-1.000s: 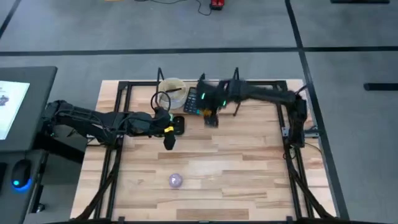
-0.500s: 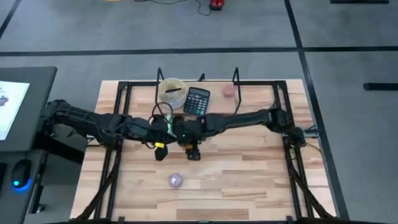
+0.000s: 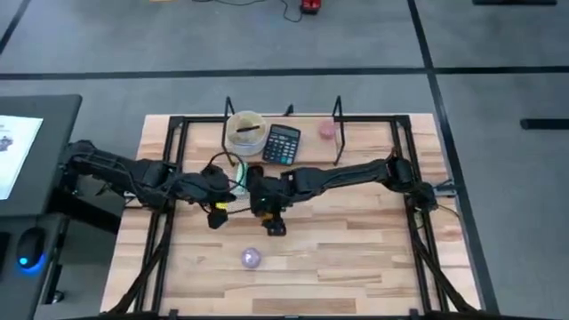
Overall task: Stock shelves
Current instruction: Remove the yellow scented candle from the shelf
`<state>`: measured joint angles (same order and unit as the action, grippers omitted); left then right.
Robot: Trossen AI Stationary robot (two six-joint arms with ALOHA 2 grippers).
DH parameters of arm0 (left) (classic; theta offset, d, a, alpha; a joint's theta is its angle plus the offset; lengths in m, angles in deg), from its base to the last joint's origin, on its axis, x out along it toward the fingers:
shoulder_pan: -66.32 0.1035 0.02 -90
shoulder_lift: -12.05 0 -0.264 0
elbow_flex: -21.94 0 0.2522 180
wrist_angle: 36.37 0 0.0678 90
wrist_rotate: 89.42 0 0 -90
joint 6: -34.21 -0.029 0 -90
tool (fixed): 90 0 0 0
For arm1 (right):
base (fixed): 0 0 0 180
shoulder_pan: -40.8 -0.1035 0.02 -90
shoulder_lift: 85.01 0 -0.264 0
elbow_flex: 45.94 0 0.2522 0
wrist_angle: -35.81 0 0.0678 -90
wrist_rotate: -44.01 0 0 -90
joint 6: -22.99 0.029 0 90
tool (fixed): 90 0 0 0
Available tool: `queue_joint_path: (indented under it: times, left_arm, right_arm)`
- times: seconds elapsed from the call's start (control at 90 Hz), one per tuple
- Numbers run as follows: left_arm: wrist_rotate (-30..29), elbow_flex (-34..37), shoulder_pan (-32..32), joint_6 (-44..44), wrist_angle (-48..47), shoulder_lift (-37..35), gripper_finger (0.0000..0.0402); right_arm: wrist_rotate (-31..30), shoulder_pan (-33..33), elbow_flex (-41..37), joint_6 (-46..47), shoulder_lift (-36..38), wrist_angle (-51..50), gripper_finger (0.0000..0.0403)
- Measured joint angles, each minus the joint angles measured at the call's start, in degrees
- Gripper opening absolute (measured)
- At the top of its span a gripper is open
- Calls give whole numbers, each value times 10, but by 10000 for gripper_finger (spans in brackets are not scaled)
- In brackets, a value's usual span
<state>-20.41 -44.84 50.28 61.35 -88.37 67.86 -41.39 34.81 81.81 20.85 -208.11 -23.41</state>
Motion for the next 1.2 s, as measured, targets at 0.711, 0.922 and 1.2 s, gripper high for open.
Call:
queue_joint_path:
  times: [0.711,0.922,1.2]
  left_arm:
    - [-73,1,-3,17,-17,-171,0]
    - [-77,2,-3,-1,17,-177,0]
    - [-78,2,-3,0,17,-172,0]
  right_arm:
    - [16,18,-80,-27,-2,63,279]
    - [33,6,-19,-39,-92,67,279]
    - [44,0,81,-37,-186,56,279]
